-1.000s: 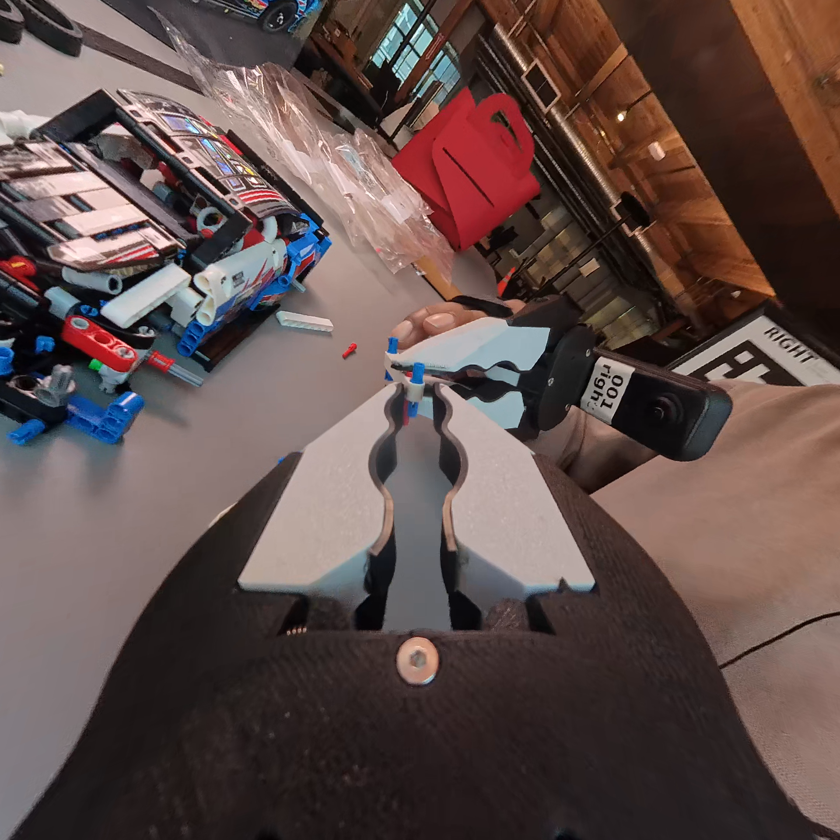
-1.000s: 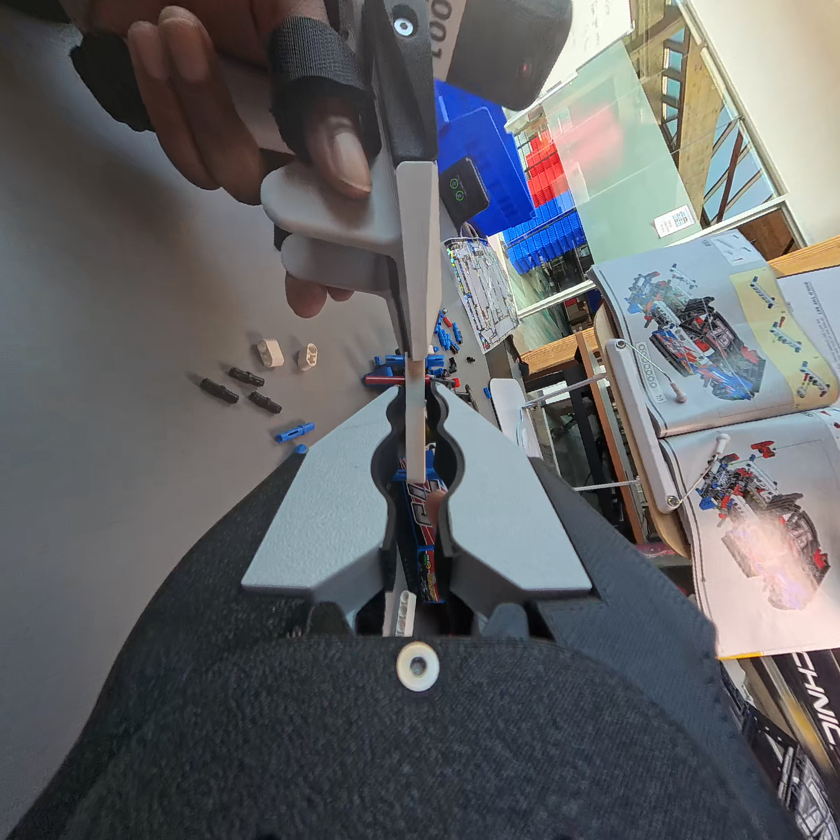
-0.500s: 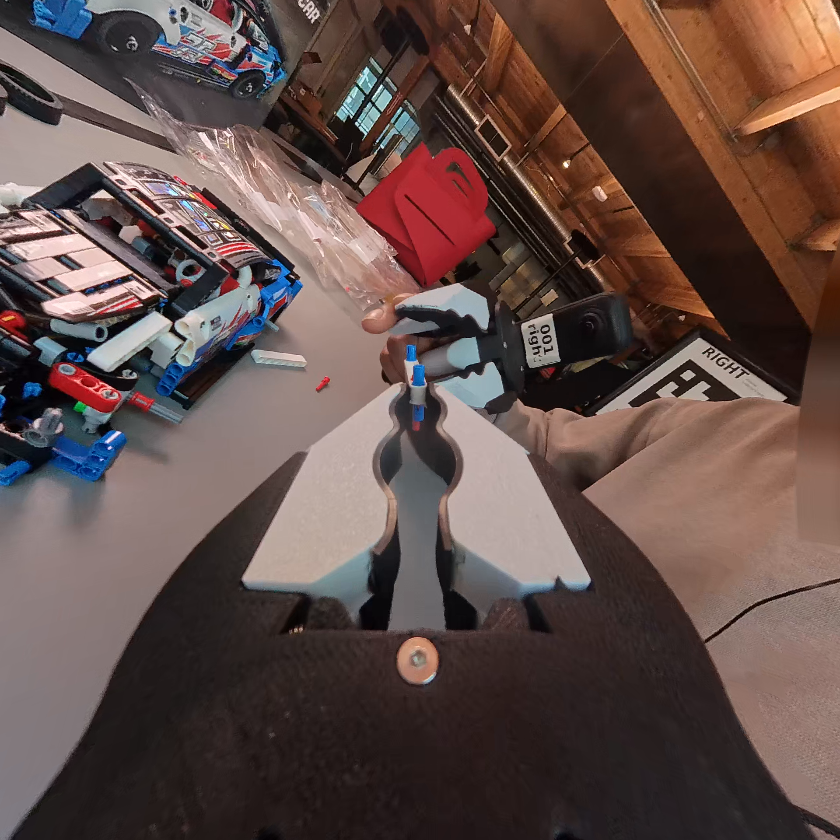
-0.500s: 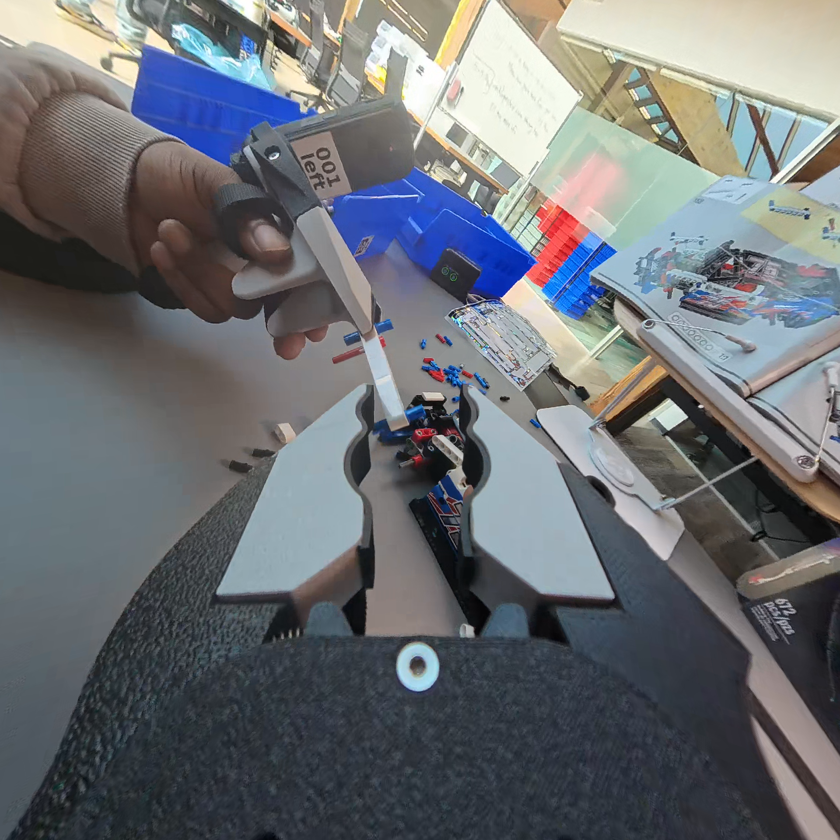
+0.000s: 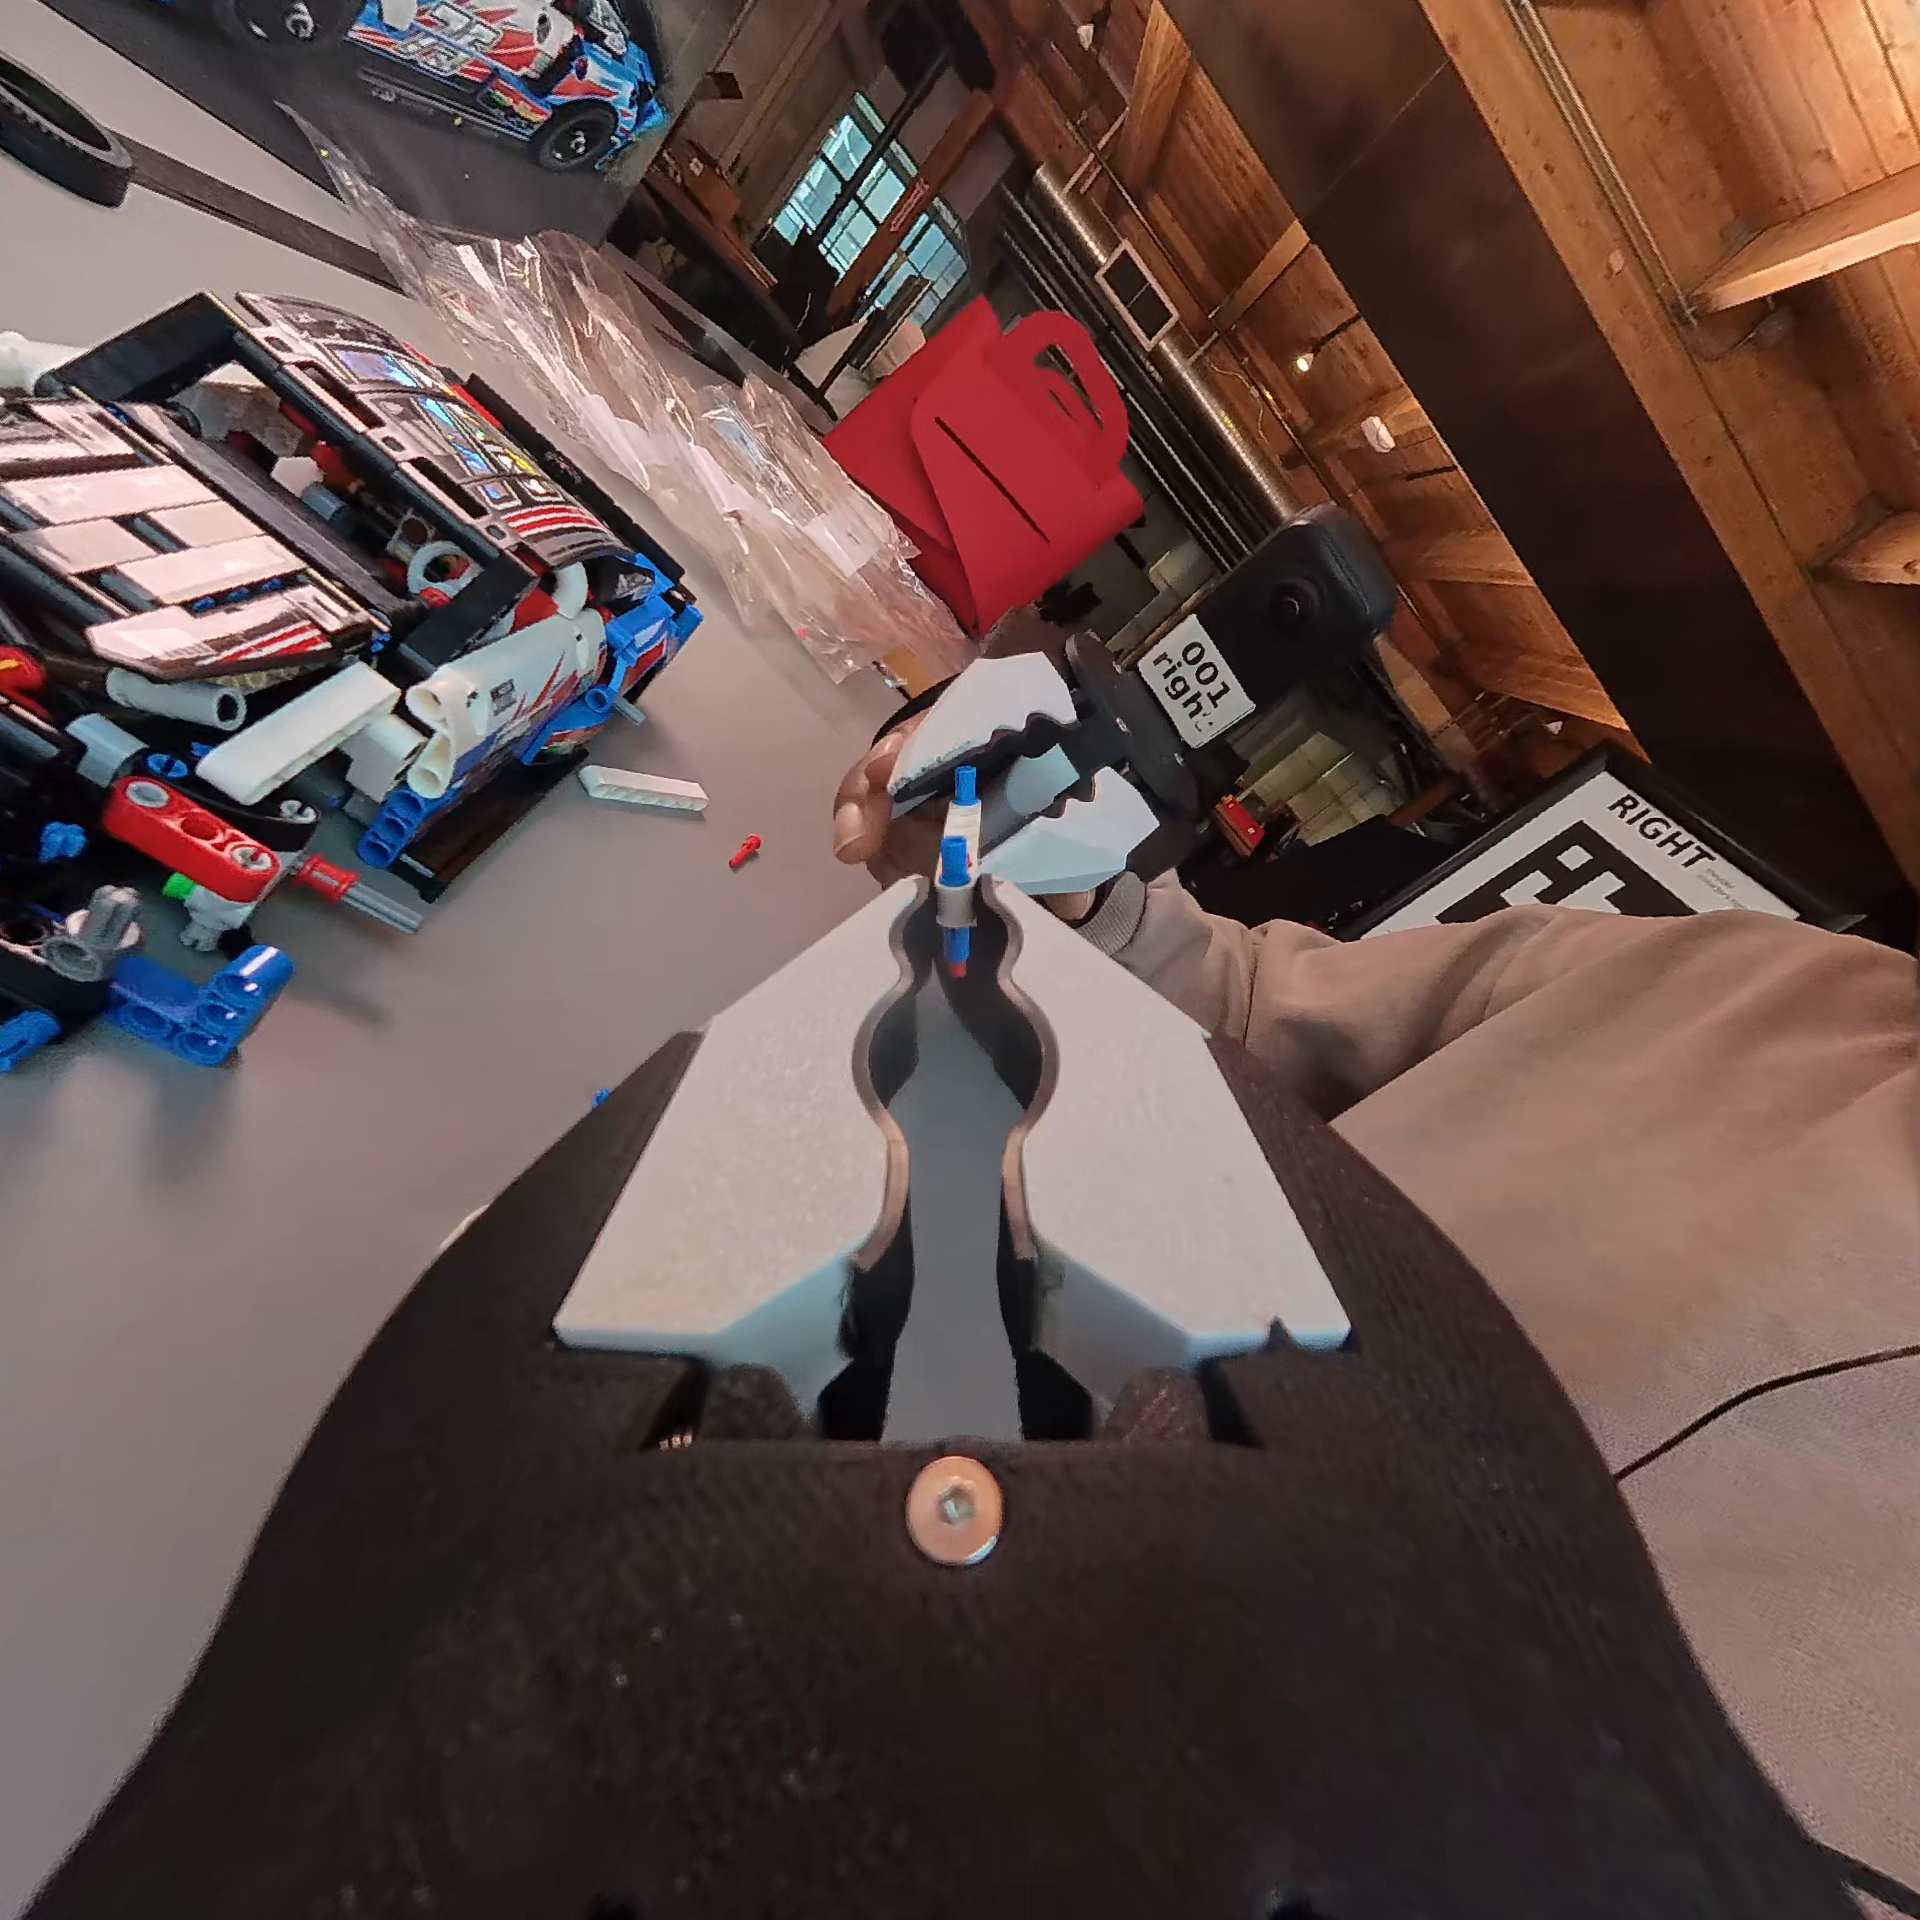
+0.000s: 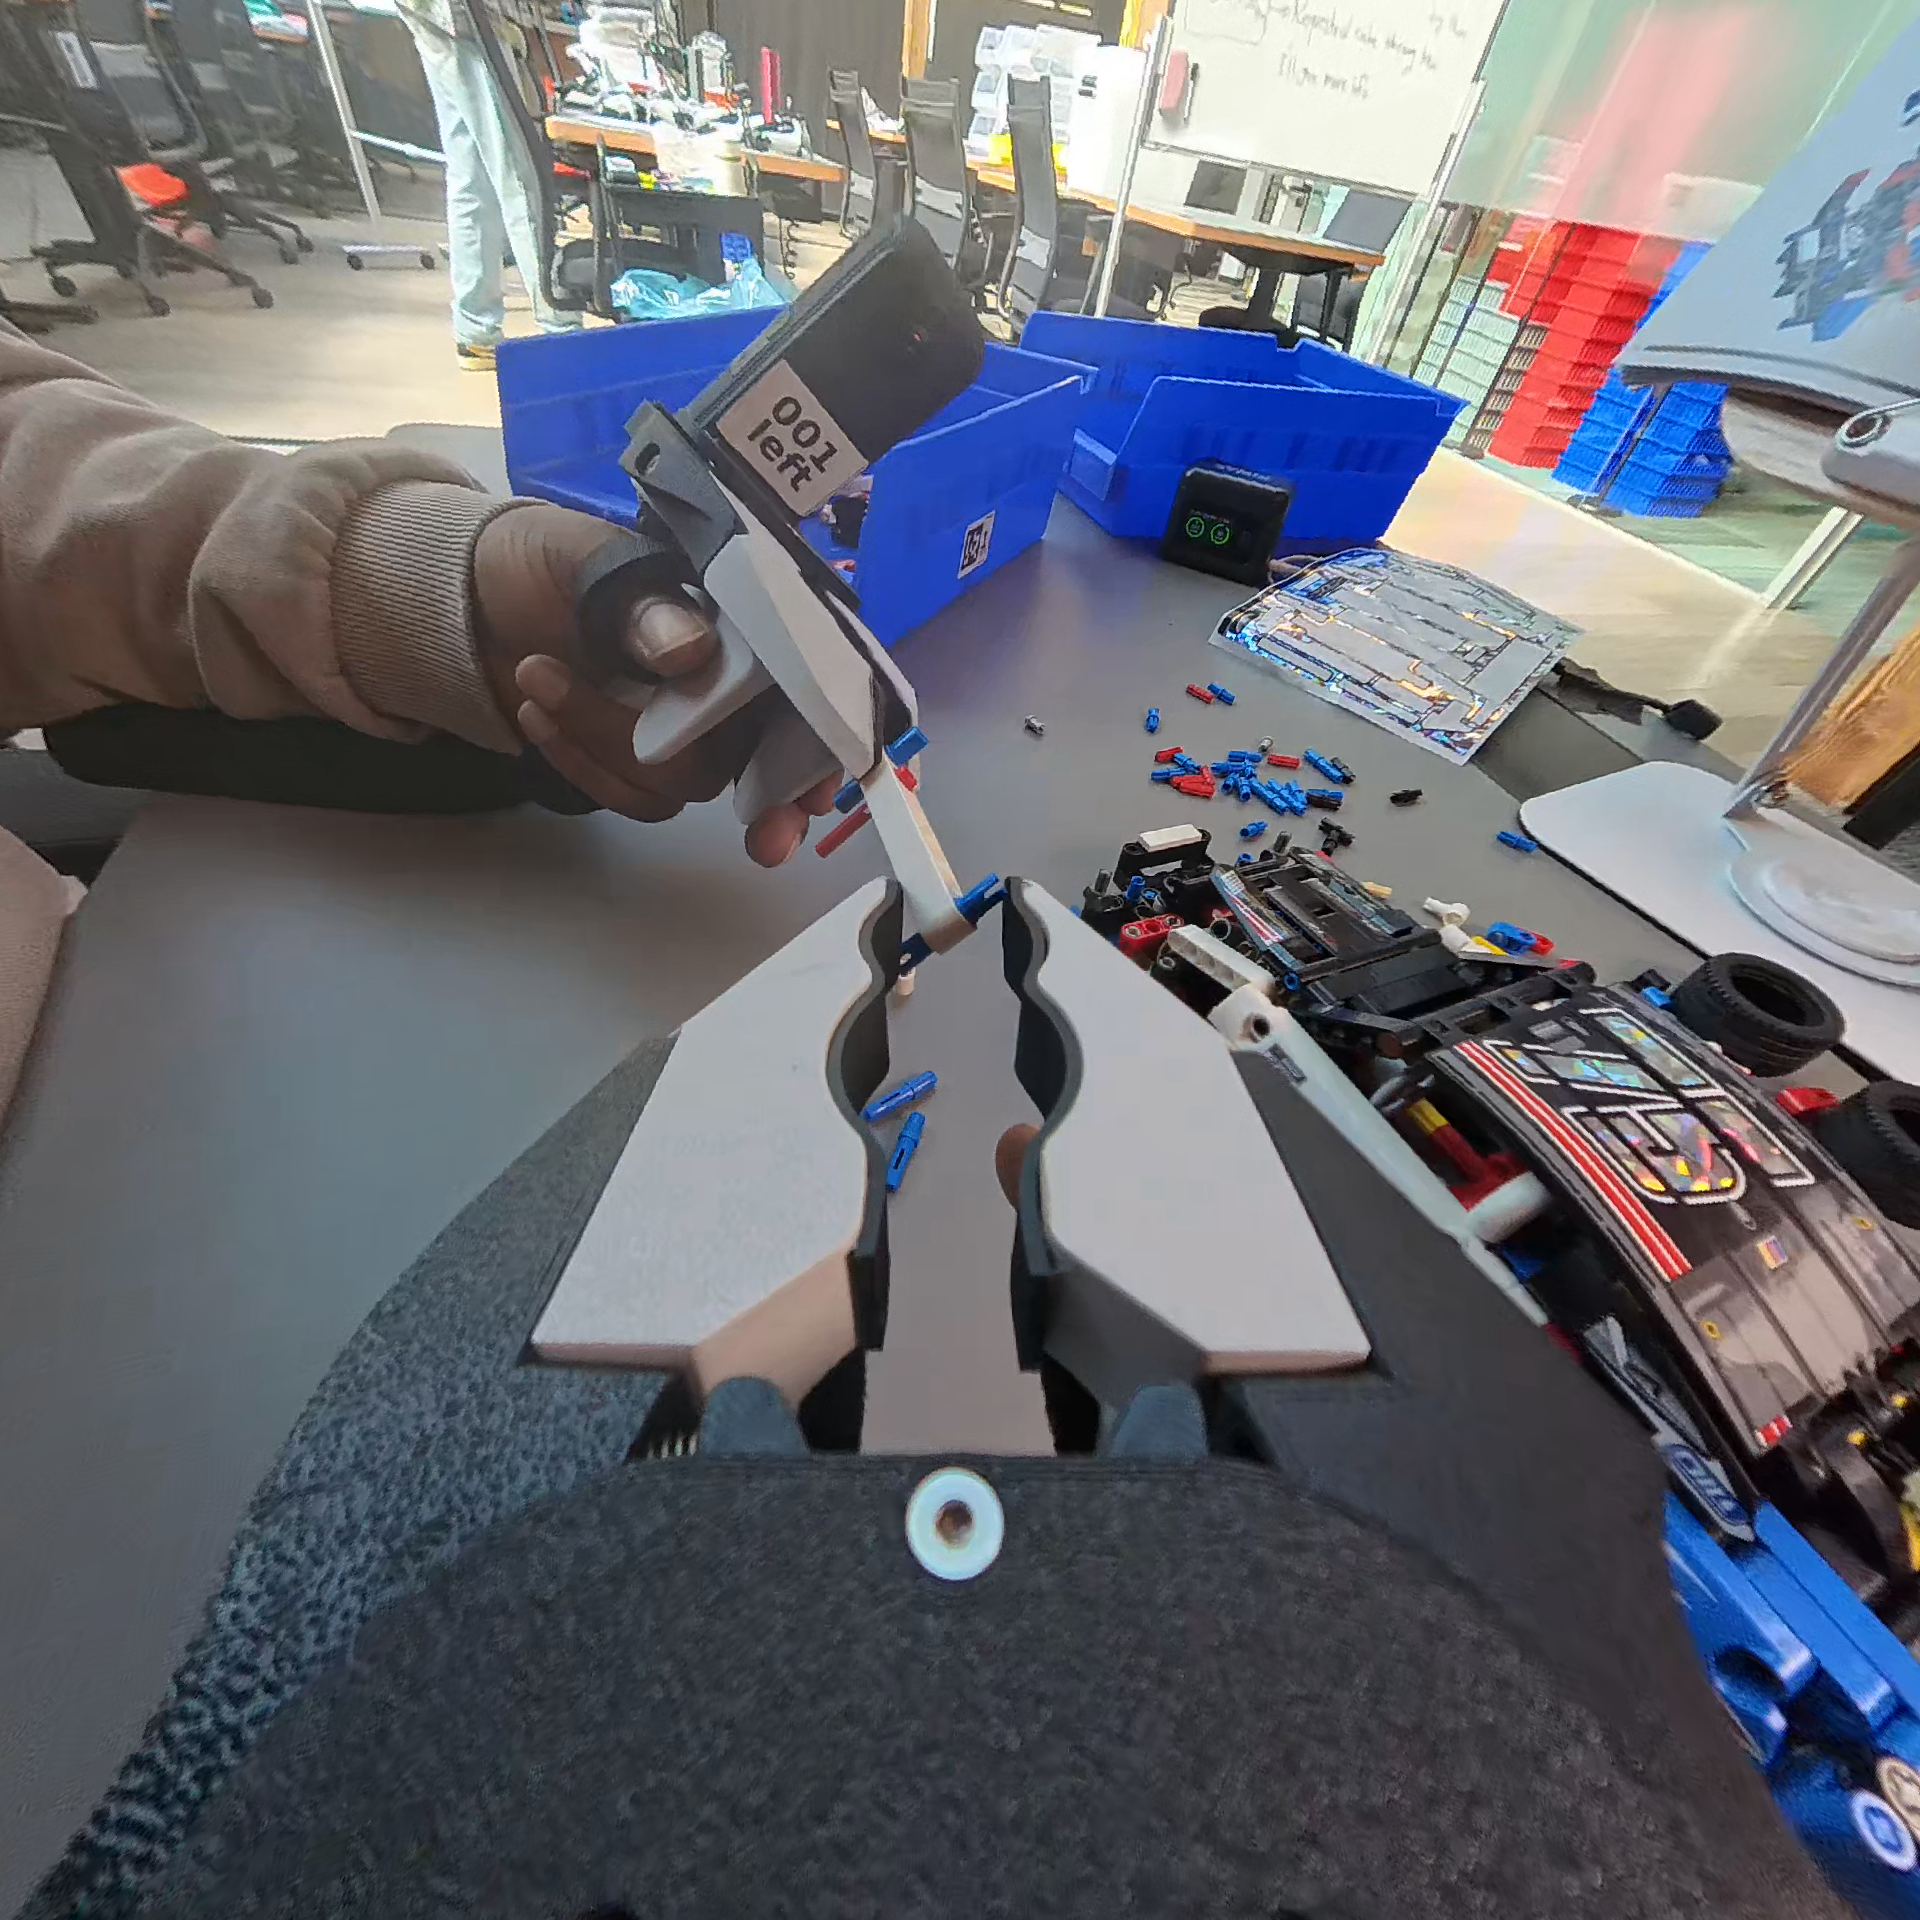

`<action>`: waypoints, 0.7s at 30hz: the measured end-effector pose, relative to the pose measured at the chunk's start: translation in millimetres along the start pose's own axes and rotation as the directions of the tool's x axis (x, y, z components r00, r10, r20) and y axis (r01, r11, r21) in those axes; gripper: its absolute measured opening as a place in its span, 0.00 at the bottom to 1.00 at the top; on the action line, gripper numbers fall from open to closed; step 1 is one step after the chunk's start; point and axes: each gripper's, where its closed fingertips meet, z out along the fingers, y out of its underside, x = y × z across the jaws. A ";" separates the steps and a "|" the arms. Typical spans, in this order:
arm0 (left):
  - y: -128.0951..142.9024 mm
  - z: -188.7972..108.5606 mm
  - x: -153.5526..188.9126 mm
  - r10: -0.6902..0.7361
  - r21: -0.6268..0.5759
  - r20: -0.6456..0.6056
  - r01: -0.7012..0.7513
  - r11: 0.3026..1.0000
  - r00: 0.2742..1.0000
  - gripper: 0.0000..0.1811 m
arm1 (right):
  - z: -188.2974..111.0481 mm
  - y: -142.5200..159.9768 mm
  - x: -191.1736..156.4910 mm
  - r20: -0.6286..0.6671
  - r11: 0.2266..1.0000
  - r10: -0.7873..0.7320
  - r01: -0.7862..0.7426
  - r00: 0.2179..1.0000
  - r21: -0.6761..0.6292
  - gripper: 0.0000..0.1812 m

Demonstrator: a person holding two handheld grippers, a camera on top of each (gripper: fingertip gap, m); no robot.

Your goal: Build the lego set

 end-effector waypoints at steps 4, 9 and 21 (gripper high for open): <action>0.7 -0.2 -2.5 0.025 -0.010 0.025 -0.024 1.000 0.999 0.03 | 1.1 2.9 0.5 0.009 0.999 0.041 -0.041 0.999 -0.013 0.09; 2.8 0.1 -6.6 0.069 -0.030 0.061 -0.067 0.997 0.996 0.04 | 2.3 6.8 1.6 0.026 0.992 0.123 -0.122 0.992 -0.029 0.09; 35.1 1.9 -26.3 0.076 -0.237 0.161 -0.036 0.971 0.984 0.03 | 3.2 39.2 -3.0 0.068 0.969 0.156 -0.139 0.985 -0.206 0.08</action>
